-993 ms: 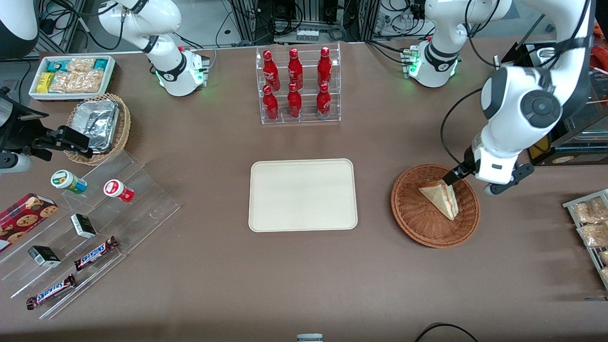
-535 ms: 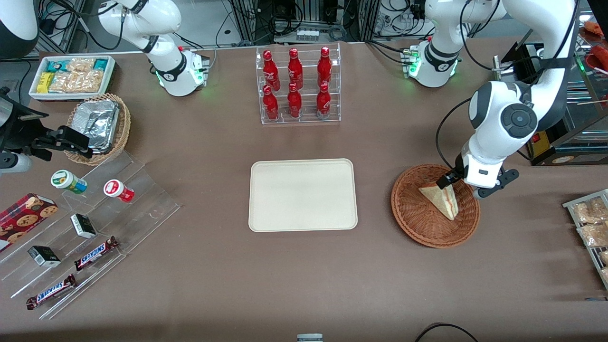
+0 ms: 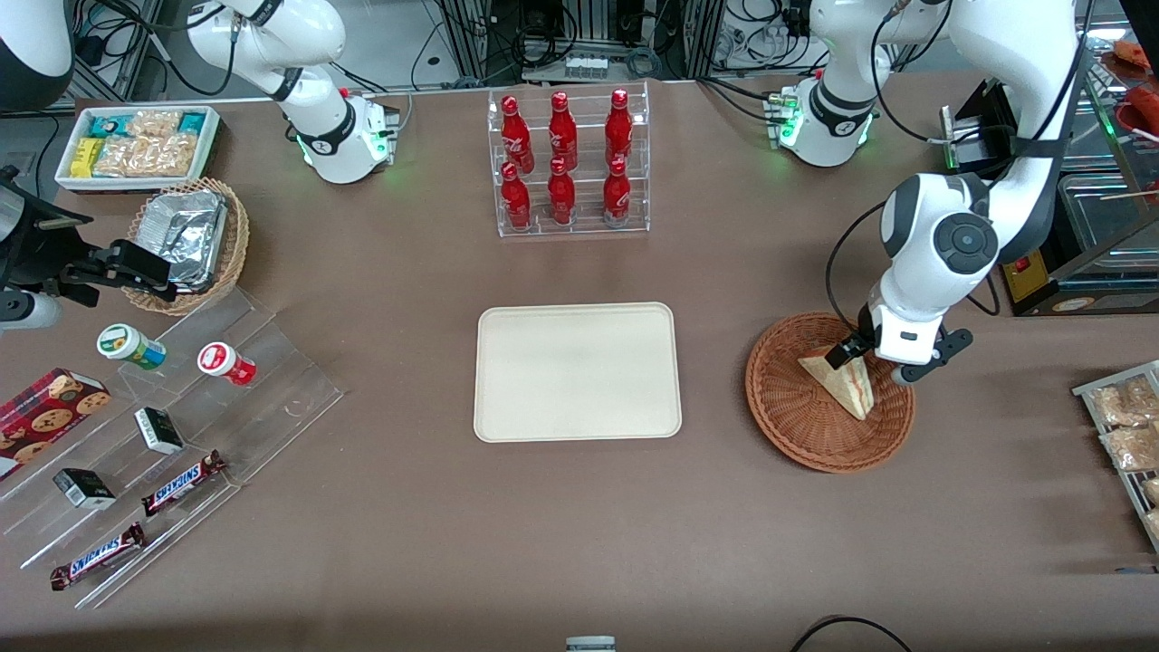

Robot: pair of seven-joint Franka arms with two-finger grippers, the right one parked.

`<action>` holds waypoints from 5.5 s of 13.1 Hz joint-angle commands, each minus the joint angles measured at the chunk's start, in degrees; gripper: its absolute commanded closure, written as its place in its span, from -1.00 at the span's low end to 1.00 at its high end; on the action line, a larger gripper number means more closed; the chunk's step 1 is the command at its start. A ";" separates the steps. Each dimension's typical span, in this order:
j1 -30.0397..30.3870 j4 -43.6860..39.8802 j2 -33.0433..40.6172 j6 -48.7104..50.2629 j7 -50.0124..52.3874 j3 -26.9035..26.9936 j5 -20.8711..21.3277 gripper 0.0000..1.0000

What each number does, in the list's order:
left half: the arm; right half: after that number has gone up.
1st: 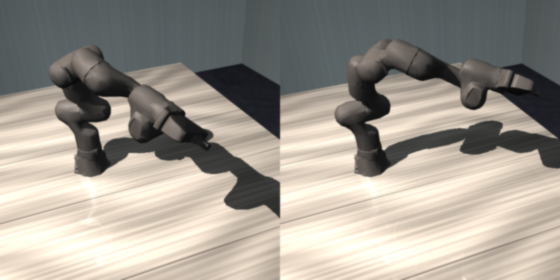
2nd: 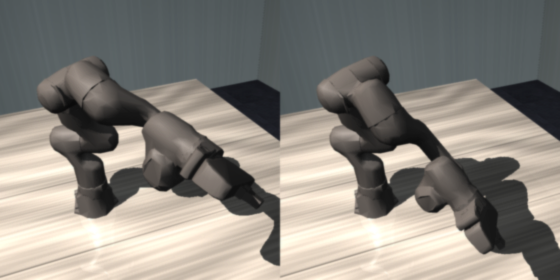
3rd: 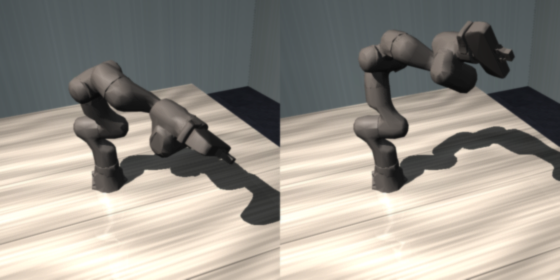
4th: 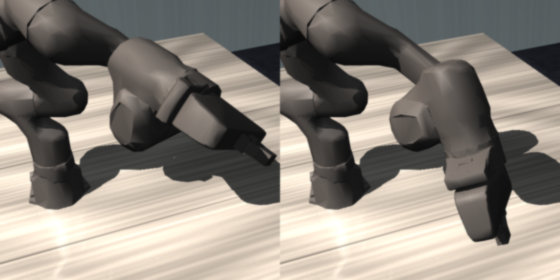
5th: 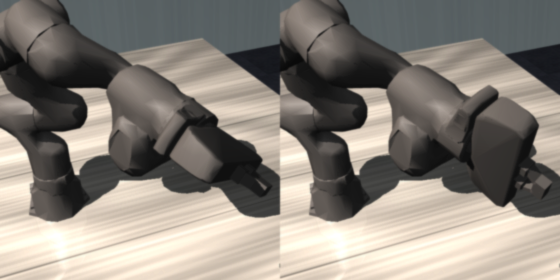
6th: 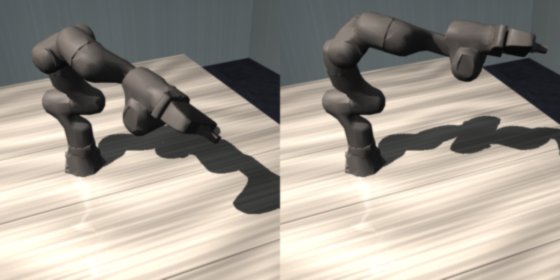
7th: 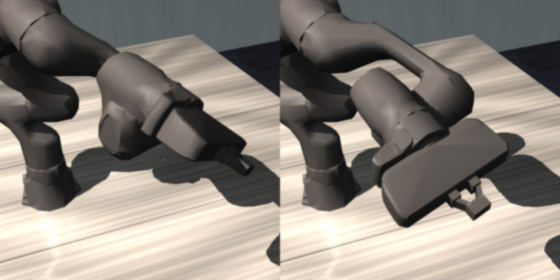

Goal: Place sandwich from basket to tray
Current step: 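Lower the open left gripper around the sandwich and close it, then lift the sandwich out of the basket and carry it toward the tray, then lower the sandwich onto the cream tray and open the left gripper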

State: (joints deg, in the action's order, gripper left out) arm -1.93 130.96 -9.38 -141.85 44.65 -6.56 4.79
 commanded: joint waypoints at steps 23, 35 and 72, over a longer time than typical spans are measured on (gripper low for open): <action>-0.79 -13.19 1.04 22.32 -4.40 -16.63 11.99 1.00; -4.75 -26.81 -19.70 22.06 21.45 -32.90 24.90 1.00; 3.06 -57.56 -30.52 56.58 22.68 -52.14 29.31 -1.00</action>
State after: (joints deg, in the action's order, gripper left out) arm -0.72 76.58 -39.91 -88.70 67.22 -56.08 35.13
